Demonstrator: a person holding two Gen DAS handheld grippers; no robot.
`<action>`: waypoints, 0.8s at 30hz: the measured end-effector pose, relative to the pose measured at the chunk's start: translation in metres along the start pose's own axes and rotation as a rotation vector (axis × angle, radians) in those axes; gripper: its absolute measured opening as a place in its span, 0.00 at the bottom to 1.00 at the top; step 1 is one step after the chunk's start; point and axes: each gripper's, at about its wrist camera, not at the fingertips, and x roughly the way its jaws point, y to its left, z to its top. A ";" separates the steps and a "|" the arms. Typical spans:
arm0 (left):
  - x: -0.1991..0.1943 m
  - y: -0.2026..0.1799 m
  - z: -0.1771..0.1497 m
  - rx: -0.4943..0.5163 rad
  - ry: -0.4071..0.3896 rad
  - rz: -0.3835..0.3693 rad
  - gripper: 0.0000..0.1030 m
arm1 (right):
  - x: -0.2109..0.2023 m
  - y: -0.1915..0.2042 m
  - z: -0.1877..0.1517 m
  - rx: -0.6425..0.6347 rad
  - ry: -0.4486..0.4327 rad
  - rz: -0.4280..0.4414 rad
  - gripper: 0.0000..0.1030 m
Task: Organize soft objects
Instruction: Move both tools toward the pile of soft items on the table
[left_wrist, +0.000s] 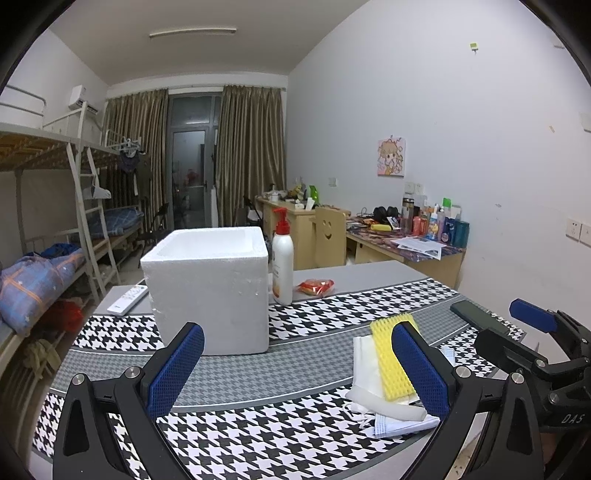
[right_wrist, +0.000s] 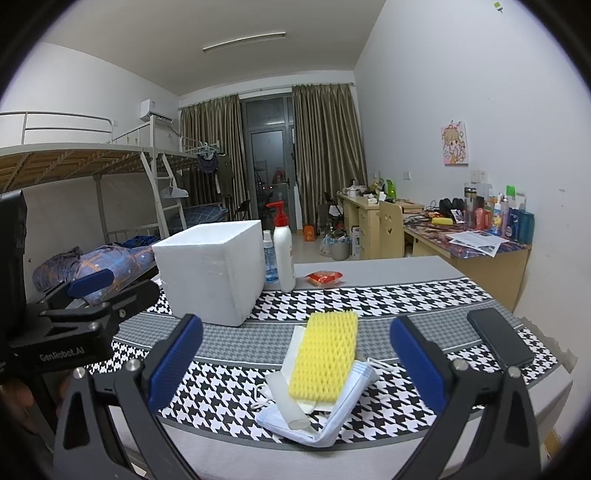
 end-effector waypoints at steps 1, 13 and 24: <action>0.002 0.000 0.000 0.000 0.005 -0.003 0.99 | 0.001 0.000 0.000 0.000 0.002 -0.001 0.99; 0.026 0.000 0.001 -0.009 0.068 -0.047 0.99 | 0.019 -0.009 0.002 0.007 0.042 -0.026 0.99; 0.045 -0.008 -0.006 0.005 0.120 -0.082 0.99 | 0.030 -0.019 -0.004 0.009 0.091 -0.053 0.99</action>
